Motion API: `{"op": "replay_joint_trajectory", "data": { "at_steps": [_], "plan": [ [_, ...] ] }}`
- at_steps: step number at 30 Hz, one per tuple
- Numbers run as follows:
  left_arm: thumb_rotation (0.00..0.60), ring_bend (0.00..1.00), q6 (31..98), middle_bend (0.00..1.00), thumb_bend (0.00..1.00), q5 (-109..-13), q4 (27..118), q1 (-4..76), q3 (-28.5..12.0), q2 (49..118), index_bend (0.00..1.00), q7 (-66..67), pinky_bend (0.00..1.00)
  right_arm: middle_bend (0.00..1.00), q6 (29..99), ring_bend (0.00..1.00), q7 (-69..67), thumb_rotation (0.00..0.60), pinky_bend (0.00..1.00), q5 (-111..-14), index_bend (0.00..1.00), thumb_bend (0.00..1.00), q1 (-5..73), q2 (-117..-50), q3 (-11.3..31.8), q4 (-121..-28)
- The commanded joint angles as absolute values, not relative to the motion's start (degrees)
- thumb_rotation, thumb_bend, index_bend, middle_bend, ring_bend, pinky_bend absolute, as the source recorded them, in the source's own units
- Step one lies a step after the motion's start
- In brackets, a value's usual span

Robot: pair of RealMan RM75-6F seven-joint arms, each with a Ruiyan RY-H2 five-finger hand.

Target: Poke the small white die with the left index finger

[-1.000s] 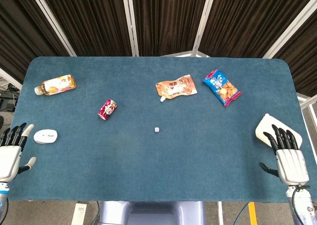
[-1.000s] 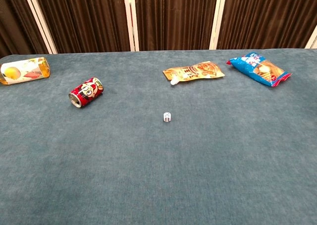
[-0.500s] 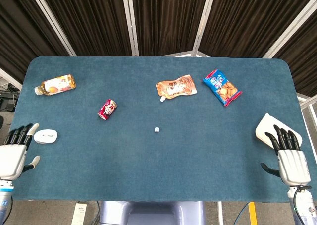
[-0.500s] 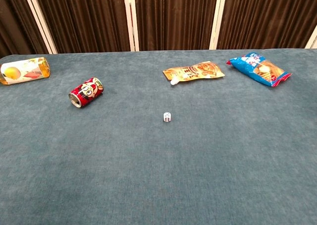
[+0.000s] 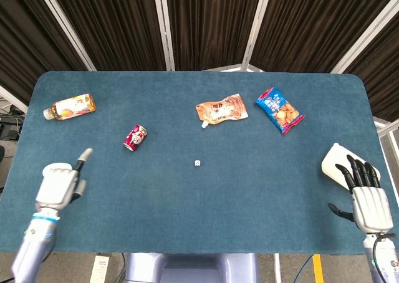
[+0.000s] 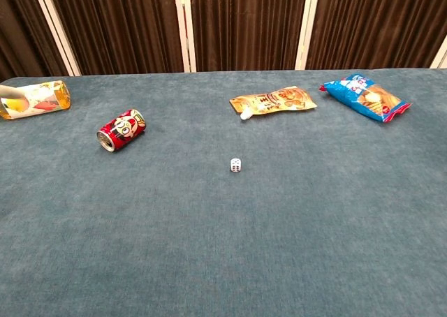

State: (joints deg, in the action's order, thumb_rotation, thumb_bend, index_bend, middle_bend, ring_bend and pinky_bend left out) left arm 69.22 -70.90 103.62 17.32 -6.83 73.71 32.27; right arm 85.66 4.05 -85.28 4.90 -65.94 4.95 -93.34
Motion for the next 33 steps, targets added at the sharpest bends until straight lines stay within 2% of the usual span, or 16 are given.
{"op": "replay_joint_trajectory", "data": {
  "at_steps": [1,7,14,33],
  "plan": [
    [0.600,0.80,63.60,0.79,0.64,-62.92,105.73,23.31,-9.03,78.67,0.00,39.28,0.74,0.00,85.70,0.00,3.02,0.600,0.00,-84.81,0.14,0.02,4.79,-65.36,5.26,-93.88],
    [0.600,0.80,61.04,0.79,0.65,-52.56,103.45,30.48,-10.86,85.51,0.00,48.50,0.74,0.00,85.62,0.00,0.75,0.600,0.00,-83.94,0.14,0.03,4.66,-64.26,5.80,-94.81],
    [0.600,0.80,60.67,0.79,0.65,-46.16,99.87,37.44,-12.63,93.01,0.00,53.41,0.74,0.00,85.58,0.00,-1.28,0.600,0.00,-83.34,0.14,0.03,4.53,-63.44,6.21,-95.30],
    [0.600,0.80,58.74,0.79,0.65,-36.94,90.19,49.22,-13.51,106.09,0.00,55.82,0.74,0.00,84.74,0.00,-5.29,0.600,0.00,-81.19,0.14,0.04,4.28,-61.63,7.16,-96.35]
  ]
}}
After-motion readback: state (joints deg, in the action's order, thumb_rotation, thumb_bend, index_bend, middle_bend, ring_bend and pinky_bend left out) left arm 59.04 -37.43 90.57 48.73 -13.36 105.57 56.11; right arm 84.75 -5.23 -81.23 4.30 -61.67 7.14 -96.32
